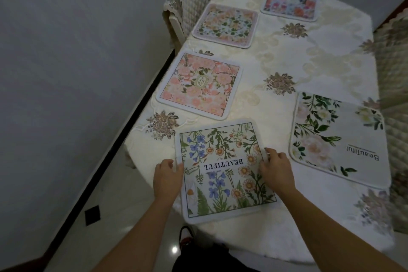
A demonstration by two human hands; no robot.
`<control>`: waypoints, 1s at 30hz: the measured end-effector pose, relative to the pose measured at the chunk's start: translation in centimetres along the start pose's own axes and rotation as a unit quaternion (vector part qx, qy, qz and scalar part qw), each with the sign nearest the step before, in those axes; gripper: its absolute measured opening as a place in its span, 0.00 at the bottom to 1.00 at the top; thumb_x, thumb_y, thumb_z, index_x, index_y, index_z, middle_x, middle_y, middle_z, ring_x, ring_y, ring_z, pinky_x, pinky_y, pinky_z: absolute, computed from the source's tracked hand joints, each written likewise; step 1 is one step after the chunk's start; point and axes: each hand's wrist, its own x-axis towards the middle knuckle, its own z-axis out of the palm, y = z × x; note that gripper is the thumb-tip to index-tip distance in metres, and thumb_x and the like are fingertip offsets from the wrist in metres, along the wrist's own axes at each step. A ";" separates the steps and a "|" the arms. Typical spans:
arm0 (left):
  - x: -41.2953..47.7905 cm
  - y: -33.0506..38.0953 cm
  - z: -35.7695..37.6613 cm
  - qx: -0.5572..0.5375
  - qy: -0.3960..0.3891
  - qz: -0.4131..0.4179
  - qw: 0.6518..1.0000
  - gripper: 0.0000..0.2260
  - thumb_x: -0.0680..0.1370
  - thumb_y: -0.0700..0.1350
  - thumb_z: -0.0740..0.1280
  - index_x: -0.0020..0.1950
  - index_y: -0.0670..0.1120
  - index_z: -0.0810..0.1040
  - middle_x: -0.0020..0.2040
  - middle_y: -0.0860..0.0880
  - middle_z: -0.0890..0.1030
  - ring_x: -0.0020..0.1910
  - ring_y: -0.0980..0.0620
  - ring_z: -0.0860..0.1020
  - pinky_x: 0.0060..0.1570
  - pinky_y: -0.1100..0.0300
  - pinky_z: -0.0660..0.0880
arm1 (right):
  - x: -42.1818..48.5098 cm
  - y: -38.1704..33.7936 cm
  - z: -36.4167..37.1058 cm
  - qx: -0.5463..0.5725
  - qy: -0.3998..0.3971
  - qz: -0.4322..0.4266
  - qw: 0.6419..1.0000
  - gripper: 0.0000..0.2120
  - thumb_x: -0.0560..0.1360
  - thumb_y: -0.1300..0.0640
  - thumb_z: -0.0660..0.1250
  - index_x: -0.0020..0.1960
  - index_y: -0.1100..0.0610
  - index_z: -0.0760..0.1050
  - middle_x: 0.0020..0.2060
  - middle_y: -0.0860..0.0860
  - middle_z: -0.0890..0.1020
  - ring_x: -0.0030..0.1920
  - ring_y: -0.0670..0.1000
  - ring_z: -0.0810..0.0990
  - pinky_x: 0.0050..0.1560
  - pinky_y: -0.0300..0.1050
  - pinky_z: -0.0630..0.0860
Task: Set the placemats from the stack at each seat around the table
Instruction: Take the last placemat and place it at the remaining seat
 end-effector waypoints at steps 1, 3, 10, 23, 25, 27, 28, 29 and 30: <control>0.2 0.1 0.1 -0.016 -0.005 -0.014 1.000 0.17 0.78 0.49 0.67 0.62 0.40 0.76 0.55 0.43 0.78 0.55 0.43 0.77 0.51 0.57 0.69 | 0.2 -0.1 0.2 0.021 0.000 0.013 1.000 0.22 0.77 0.55 0.65 0.70 0.58 0.70 0.57 0.62 0.75 0.56 0.62 0.73 0.55 0.52 0.72; 0.5 0.6 0.2 -0.048 -0.014 -0.050 0.998 0.16 0.78 0.49 0.68 0.61 0.40 0.75 0.51 0.47 0.78 0.55 0.44 0.77 0.50 0.59 0.68 | 0.6 -0.4 0.2 0.061 -0.009 0.044 0.997 0.23 0.77 0.54 0.65 0.70 0.59 0.70 0.57 0.63 0.76 0.57 0.62 0.74 0.57 0.53 0.73; 1.2 0.7 0.9 -0.102 -0.073 -0.043 0.991 0.11 0.81 0.48 0.63 0.53 0.42 0.80 0.49 0.44 0.83 0.50 0.44 0.81 0.49 0.53 0.78 | 0.7 -0.5 0.2 0.179 -0.051 0.095 0.978 0.09 0.80 0.55 0.63 0.58 0.57 0.77 0.49 0.53 0.83 0.50 0.56 0.81 0.55 0.56 0.79; 0.7 9.3 -3.4 -0.098 -0.063 0.160 0.980 0.11 0.85 0.45 0.55 0.53 0.39 0.72 0.43 0.45 0.74 0.37 0.56 0.73 0.26 0.71 0.72 | 0.0 -3.9 -6.1 0.199 0.072 0.021 0.977 0.11 0.84 0.53 0.54 0.51 0.59 0.68 0.38 0.52 0.75 0.41 0.56 0.75 0.37 0.47 0.67; 0.9 11.3 -4.7 -0.089 -0.049 0.198 0.975 0.12 0.85 0.46 0.55 0.51 0.40 0.72 0.42 0.48 0.74 0.38 0.55 0.74 0.27 0.67 0.69 | 0.2 -5.1 -8.3 0.210 0.097 -0.001 0.973 0.10 0.84 0.53 0.54 0.52 0.58 0.68 0.41 0.54 0.76 0.42 0.56 0.76 0.39 0.48 0.70; 1.2 13.1 -5.7 -0.099 -0.044 0.217 0.970 0.12 0.85 0.48 0.55 0.51 0.43 0.73 0.41 0.50 0.77 0.39 0.53 0.76 0.33 0.62 0.70 | 0.3 -6.2 -10.4 0.222 0.121 -0.011 0.967 0.09 0.84 0.52 0.54 0.53 0.57 0.68 0.43 0.55 0.77 0.43 0.57 0.76 0.43 0.51 0.73; 1.4 13.9 -6.2 -0.106 -0.041 0.220 0.969 0.12 0.85 0.49 0.55 0.52 0.43 0.73 0.42 0.49 0.78 0.40 0.52 0.77 0.36 0.60 0.72 | 0.3 -6.6 -11.3 0.226 0.133 -0.014 0.965 0.10 0.84 0.52 0.54 0.53 0.57 0.69 0.44 0.56 0.77 0.43 0.57 0.77 0.43 0.51 0.73; 1.6 14.6 -6.6 -0.112 -0.037 0.226 0.967 0.13 0.85 0.50 0.55 0.51 0.43 0.74 0.43 0.48 0.79 0.41 0.51 0.78 0.39 0.56 0.73 | 0.3 -6.9 -12.0 0.232 0.144 -0.016 0.962 0.10 0.84 0.52 0.54 0.53 0.57 0.69 0.44 0.56 0.78 0.43 0.57 0.77 0.42 0.51 0.73; 1.7 15.2 -7.0 -0.115 -0.032 0.232 0.965 0.13 0.85 0.50 0.55 0.51 0.43 0.74 0.44 0.46 0.80 0.42 0.48 0.79 0.42 0.53 0.75 | 0.2 -7.2 -12.7 0.239 0.153 -0.019 0.959 0.11 0.84 0.51 0.54 0.53 0.57 0.70 0.45 0.56 0.78 0.44 0.57 0.77 0.42 0.51 0.74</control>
